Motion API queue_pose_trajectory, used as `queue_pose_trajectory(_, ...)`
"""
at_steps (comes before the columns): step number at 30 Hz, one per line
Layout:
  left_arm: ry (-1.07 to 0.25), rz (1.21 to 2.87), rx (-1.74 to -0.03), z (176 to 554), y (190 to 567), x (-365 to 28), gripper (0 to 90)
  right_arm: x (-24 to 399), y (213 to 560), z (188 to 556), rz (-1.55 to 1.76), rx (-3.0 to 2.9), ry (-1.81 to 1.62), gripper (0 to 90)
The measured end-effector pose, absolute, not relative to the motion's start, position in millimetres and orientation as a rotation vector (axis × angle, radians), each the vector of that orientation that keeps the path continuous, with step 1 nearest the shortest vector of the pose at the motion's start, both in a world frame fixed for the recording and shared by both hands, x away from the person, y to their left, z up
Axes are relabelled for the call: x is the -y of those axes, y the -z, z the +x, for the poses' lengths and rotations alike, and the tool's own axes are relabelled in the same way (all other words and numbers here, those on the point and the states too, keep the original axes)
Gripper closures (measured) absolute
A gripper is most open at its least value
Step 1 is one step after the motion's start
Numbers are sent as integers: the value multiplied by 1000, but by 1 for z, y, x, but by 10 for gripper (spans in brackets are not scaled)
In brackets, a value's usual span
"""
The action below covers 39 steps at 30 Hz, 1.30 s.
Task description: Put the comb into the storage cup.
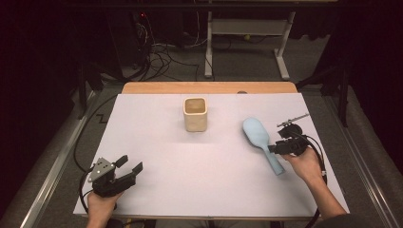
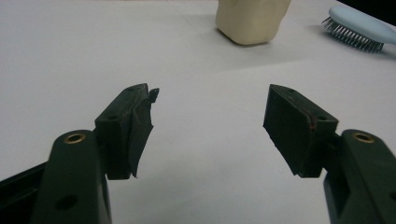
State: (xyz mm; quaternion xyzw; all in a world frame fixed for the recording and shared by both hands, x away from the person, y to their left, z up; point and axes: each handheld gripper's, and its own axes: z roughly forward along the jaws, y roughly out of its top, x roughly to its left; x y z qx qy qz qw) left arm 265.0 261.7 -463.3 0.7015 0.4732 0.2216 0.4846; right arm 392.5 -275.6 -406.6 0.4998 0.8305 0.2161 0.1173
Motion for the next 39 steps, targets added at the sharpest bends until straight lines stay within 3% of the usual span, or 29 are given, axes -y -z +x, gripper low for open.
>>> queue_pose_trajectory(2, -541, 1708, -1151, 265, 463, -262, 329, 275, 405, 391, 1453, -2420, -654, 524)
queue_pose_trajectory(16, -548, 1712, -1145, 265, 463, -261, 328, 262, 405, 388, 1369, -2430, -639, 464)
queue_pose_trajectory(39, -546, 1711, -1141, 264, 463, -261, 328, 252, 425, 401, 1464, -2449, -559, 474)
